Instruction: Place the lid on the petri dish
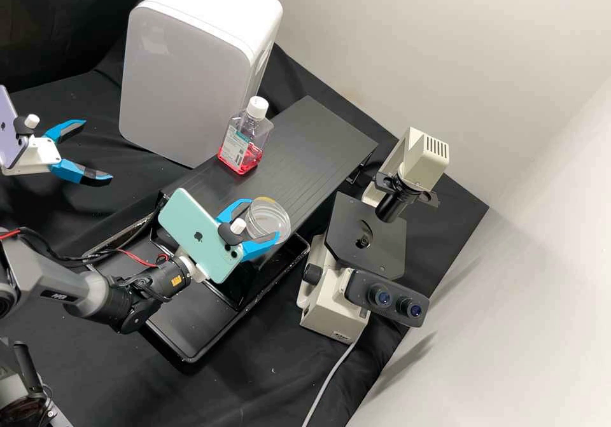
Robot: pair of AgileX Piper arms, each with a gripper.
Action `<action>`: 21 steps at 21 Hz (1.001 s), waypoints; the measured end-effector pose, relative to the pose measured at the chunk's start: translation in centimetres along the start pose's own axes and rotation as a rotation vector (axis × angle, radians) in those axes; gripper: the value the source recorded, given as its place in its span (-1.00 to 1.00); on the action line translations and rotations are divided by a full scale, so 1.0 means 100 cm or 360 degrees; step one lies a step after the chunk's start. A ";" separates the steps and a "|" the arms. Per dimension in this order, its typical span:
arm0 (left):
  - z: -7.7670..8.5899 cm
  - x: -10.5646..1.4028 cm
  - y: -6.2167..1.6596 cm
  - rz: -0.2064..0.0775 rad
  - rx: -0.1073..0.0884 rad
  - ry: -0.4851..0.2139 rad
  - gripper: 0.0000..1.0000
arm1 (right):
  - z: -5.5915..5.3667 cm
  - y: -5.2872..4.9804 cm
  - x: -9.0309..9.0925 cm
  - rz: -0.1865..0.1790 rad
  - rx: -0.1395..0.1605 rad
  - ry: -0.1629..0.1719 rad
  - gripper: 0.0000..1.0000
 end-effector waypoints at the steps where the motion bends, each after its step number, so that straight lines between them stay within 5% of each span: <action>1: 0.000 0.000 0.0000 0.0000 0.0003 0.0000 1.00 | 0.000 0.000 0.000 0.0000 0.0000 0.0000 -1.00; 4: 0.000 0.000 0.0000 0.0000 0.0003 0.0000 1.00 | 0.000 0.000 0.000 0.0000 0.0000 0.0000 -1.00; 5: 0.000 0.000 0.0000 0.0000 0.0003 0.0000 1.00 | 0.000 0.000 0.000 0.0000 0.0000 0.0000 1.00; 21: 0.000 0.000 0.0000 0.0000 0.0003 0.0000 1.00 | -0.004 0.002 -0.004 0.0018 -0.0007 0.0022 1.00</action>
